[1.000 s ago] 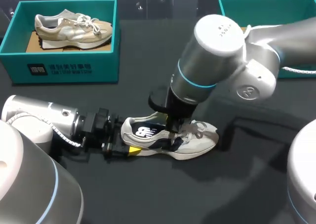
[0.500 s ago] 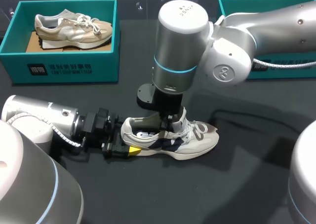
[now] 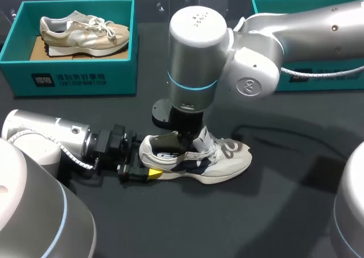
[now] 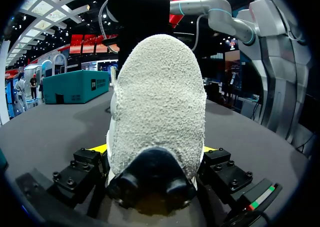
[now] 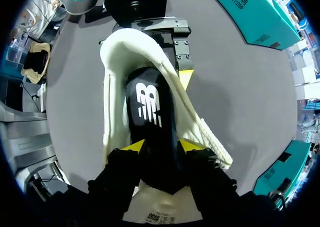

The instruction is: Take the shoe out of the shoebox, open the shoe tongue, remove and reinsert the insole, then place the shoe into the shoebox

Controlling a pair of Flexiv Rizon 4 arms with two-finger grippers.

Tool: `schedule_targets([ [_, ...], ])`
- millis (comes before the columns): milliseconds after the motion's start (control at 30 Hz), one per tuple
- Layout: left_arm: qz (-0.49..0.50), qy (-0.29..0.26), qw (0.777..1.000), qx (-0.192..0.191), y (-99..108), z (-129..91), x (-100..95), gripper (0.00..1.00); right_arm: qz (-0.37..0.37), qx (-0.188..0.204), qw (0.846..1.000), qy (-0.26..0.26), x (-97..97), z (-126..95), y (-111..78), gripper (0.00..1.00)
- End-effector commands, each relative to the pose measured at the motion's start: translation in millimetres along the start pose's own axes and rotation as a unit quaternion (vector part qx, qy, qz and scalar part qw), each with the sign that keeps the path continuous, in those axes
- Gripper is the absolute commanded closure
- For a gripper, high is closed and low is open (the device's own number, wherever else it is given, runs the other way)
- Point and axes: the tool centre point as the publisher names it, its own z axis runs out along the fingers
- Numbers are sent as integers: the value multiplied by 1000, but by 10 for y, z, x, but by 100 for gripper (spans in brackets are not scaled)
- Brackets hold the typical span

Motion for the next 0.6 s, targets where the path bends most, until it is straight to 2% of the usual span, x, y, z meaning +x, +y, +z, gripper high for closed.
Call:
schedule_targets([
  [33,1,-1,1000,0,20,-1,3,100,0,0,1000,-26,32,89,57,58],
  [200,1,-1,1000,0,20,-1,3,100,-6,-2,999,-43,52,196,83,54],
  [367,1,-1,1000,0,20,-1,3,100,-9,-3,1000,-20,55,264,69,55],
  [533,1,-1,1000,0,20,-1,3,100,-12,-4,1000,27,58,356,54,59],
  [600,1,-1,1000,0,20,-1,3,100,-11,-5,999,39,64,381,51,67],
])
